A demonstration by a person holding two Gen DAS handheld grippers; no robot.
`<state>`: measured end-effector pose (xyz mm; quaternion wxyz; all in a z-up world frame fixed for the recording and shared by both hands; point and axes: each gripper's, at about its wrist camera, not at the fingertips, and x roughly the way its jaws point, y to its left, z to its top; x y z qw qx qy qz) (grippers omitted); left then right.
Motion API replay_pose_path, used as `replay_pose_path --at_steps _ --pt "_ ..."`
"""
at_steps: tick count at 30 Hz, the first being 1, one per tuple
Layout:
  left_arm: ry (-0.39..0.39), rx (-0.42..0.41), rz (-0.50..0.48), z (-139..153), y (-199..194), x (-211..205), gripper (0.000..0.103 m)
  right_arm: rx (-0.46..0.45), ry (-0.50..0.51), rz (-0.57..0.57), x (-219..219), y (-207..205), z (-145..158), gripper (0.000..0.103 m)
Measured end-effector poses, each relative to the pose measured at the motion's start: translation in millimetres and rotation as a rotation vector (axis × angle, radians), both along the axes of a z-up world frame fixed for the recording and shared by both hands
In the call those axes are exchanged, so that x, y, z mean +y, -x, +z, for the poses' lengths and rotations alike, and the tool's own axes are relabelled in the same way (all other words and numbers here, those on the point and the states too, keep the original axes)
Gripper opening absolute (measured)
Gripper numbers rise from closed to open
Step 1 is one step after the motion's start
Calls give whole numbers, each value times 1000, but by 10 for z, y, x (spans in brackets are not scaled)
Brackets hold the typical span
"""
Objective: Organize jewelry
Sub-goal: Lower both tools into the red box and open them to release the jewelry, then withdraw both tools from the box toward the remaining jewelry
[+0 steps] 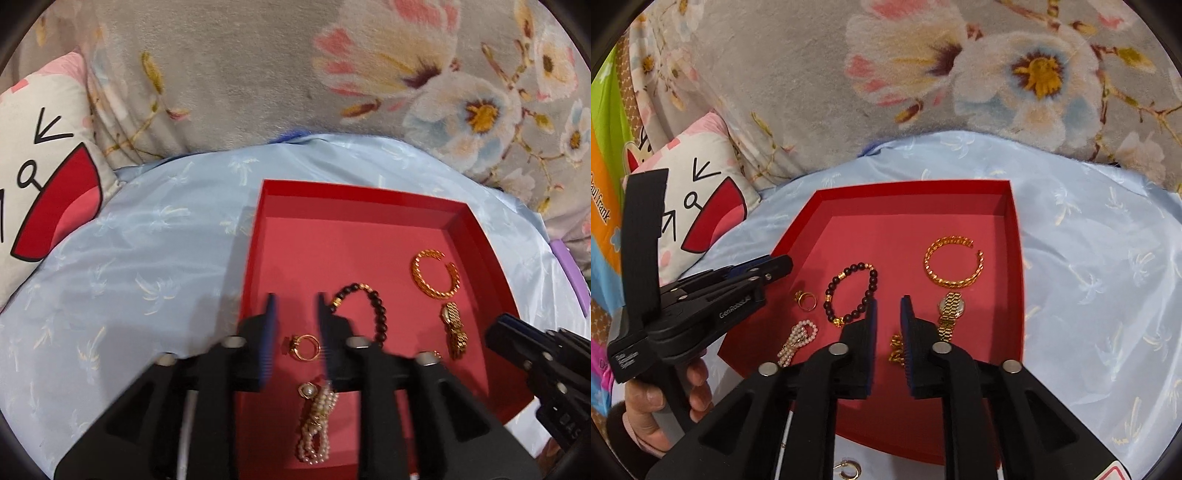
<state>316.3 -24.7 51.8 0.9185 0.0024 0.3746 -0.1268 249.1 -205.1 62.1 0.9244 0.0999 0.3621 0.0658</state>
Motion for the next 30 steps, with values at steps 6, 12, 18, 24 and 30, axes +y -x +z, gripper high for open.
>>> replay_pose_path --at_steps 6,12,18,24,30 --pt "-8 -61 25 139 156 118 56 -49 -30 -9 -111 259 182 27" --pt "2 -73 11 224 525 303 63 -65 -23 0 -152 648 272 34" --pt "-59 -30 -10 39 944 398 63 -28 0 -5 -168 1030 117 35" --pt "-85 38 -14 -277 1239 418 63 35 3 1 -141 1338 -141 35" --pt "-80 75 -26 -508 1356 369 63 66 8 -9 -98 1518 -348 35"
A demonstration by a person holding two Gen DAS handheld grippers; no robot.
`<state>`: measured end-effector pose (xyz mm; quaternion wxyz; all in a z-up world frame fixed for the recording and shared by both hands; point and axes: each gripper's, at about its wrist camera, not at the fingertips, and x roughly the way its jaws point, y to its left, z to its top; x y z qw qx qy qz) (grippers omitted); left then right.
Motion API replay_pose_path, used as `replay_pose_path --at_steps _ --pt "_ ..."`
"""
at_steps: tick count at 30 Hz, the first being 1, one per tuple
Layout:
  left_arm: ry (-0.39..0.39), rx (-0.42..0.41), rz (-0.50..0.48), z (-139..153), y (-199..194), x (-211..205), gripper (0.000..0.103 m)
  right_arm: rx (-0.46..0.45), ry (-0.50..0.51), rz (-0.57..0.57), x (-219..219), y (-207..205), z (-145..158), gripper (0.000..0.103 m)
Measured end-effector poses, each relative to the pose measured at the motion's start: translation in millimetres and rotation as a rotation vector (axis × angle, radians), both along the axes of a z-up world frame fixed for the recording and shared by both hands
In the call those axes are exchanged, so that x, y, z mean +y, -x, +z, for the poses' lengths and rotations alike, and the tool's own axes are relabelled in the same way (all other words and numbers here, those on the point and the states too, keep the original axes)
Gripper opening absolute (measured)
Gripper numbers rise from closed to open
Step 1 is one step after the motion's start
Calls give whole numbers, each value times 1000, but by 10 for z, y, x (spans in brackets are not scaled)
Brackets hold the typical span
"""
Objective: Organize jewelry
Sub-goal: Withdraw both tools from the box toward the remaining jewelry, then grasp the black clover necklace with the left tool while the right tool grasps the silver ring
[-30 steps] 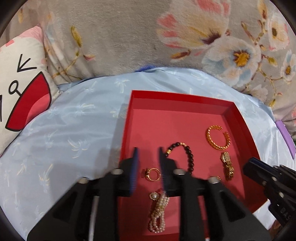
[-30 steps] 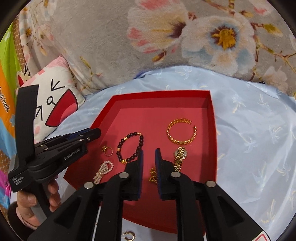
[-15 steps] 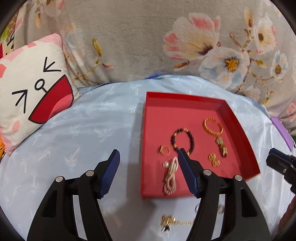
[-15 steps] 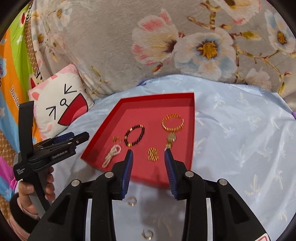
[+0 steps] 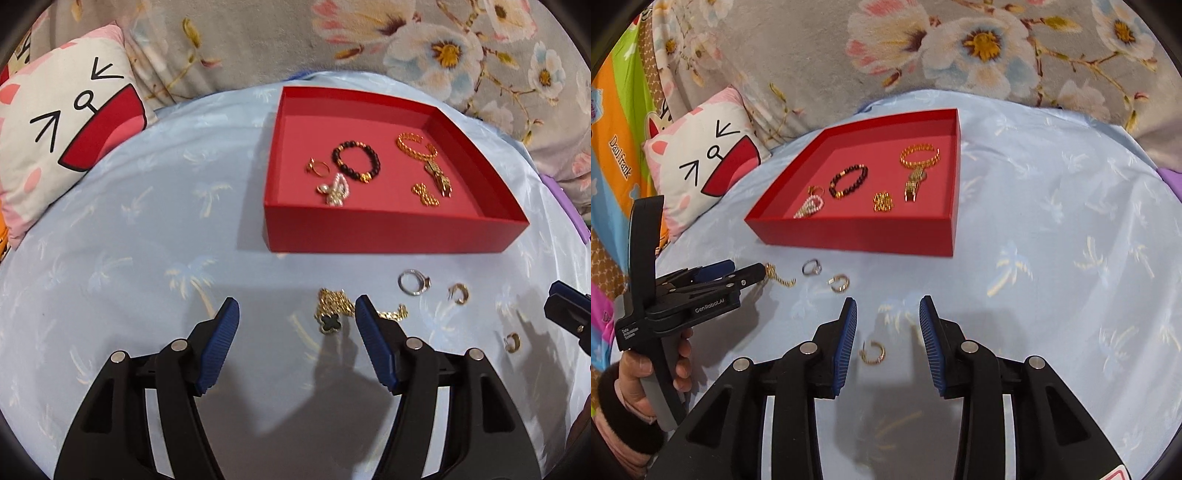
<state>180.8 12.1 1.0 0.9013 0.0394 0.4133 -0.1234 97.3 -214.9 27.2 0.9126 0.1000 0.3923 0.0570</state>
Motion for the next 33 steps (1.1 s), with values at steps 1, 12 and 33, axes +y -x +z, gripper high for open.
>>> replay_pose_path --at_steps 1,12,33 --pt "-1 3 -4 -22 10 -12 62 8 -6 1 4 21 -36 35" --pt "-36 0 -38 -57 19 -130 33 23 -11 16 60 58 -156 35" --pt "47 -15 -92 205 322 62 13 2 8 28 109 52 -105 35"
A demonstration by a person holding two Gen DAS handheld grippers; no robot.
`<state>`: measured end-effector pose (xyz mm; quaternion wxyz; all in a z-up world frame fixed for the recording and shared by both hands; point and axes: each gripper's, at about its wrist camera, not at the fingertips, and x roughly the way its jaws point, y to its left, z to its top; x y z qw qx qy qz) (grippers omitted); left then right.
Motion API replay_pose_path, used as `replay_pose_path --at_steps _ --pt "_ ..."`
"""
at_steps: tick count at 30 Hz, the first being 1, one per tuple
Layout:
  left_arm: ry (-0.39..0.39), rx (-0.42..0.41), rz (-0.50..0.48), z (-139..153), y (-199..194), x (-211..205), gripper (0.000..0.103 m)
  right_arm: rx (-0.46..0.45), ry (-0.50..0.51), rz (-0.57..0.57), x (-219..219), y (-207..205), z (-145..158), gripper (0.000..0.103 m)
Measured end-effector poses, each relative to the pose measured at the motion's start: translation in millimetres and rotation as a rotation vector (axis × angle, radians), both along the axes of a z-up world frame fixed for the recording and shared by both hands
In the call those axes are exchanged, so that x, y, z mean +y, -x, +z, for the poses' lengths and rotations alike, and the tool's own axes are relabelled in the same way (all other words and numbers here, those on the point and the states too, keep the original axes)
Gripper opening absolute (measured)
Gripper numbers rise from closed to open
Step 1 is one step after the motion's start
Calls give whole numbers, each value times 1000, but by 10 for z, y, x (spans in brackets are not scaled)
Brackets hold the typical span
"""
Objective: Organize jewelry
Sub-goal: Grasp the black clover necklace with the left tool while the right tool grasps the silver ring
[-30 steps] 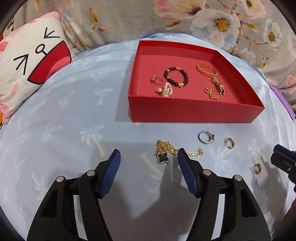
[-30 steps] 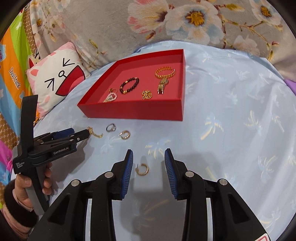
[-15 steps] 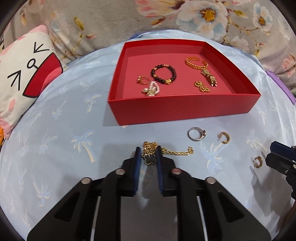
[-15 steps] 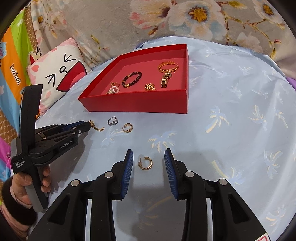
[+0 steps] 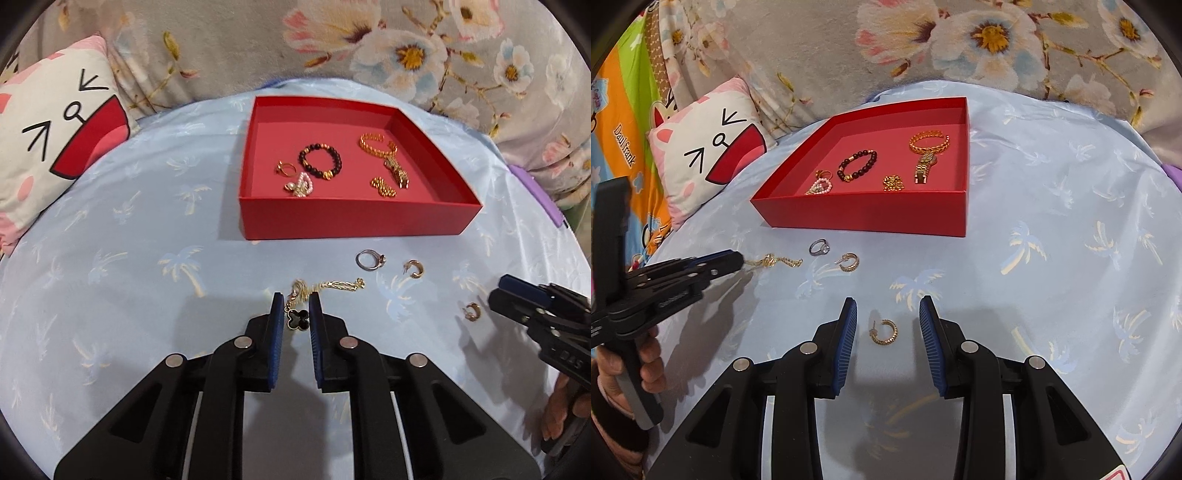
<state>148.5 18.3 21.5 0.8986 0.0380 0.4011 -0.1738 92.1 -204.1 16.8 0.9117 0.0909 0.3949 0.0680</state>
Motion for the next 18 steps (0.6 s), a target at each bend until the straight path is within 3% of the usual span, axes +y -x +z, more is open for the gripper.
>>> replay_pose_path --at_steps 6,18 --pt "63 -26 50 145 144 290 13 -10 -6 58 180 -136 86 35" --pt "34 3 76 -25 74 379 13 -1 113 216 746 -738 -59 33"
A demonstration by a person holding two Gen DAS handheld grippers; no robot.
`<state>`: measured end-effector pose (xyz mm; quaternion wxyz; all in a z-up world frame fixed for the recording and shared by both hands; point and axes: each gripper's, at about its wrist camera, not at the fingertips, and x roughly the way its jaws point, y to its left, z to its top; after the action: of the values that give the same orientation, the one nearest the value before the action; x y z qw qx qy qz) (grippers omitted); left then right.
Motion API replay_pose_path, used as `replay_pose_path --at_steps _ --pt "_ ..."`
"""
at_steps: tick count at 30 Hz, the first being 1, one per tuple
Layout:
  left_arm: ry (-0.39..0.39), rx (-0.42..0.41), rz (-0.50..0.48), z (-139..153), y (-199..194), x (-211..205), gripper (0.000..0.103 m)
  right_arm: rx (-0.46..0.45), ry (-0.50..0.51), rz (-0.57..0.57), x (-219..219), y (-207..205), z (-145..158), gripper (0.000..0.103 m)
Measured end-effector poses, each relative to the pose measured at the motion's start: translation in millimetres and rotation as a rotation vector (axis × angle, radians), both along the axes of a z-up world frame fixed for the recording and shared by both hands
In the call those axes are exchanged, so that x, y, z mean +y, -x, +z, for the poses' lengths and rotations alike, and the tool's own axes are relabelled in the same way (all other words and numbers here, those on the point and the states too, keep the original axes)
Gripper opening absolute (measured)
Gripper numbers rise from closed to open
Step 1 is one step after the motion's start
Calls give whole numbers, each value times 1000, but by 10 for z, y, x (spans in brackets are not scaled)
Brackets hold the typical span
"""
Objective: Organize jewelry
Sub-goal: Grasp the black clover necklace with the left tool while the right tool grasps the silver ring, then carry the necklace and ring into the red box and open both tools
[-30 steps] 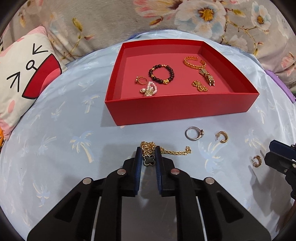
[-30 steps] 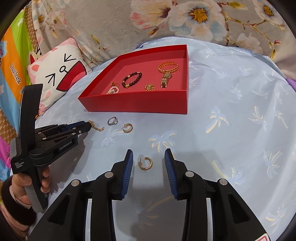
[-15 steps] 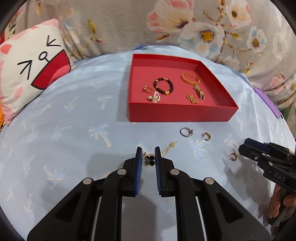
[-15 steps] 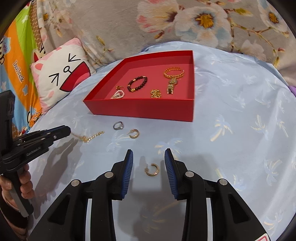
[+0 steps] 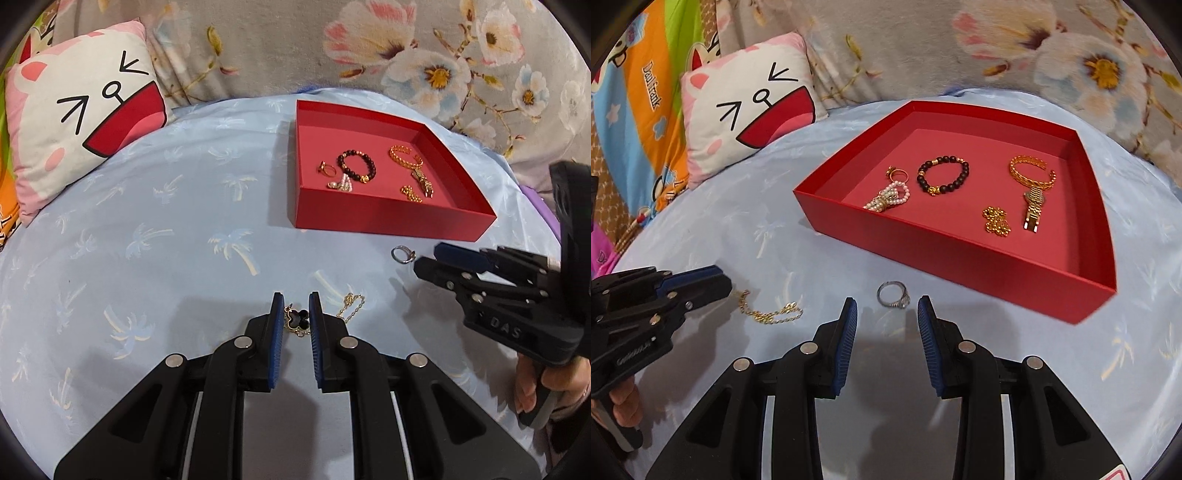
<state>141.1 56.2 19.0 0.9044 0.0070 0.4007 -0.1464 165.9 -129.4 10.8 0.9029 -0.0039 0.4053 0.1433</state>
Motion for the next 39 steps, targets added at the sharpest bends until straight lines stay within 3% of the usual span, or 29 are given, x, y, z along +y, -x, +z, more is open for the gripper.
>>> replay_pose_path --at_steps 5,11,19,24,31,39 --pt "-1 13 -3 -52 -18 4 13 39 -23 13 -12 -146 -69 30" --pt "-2 25 -3 -85 -43 -5 13 51 -20 18 0 -160 -95 6" --pt "0 24 -1 -80 -43 4 13 45 -46 -5 -53 -70 -69 6" --pt "14 1 -6 42 -13 12 13 8 -66 -17 -122 88 96 6" --pt "32 -69 -55 554 -63 -30 13 -75 -61 -58 -376 297 584 5" --pt "-11 -261 -89 1459 -369 -333 13 -155 -53 -133 -715 153 1056 5"
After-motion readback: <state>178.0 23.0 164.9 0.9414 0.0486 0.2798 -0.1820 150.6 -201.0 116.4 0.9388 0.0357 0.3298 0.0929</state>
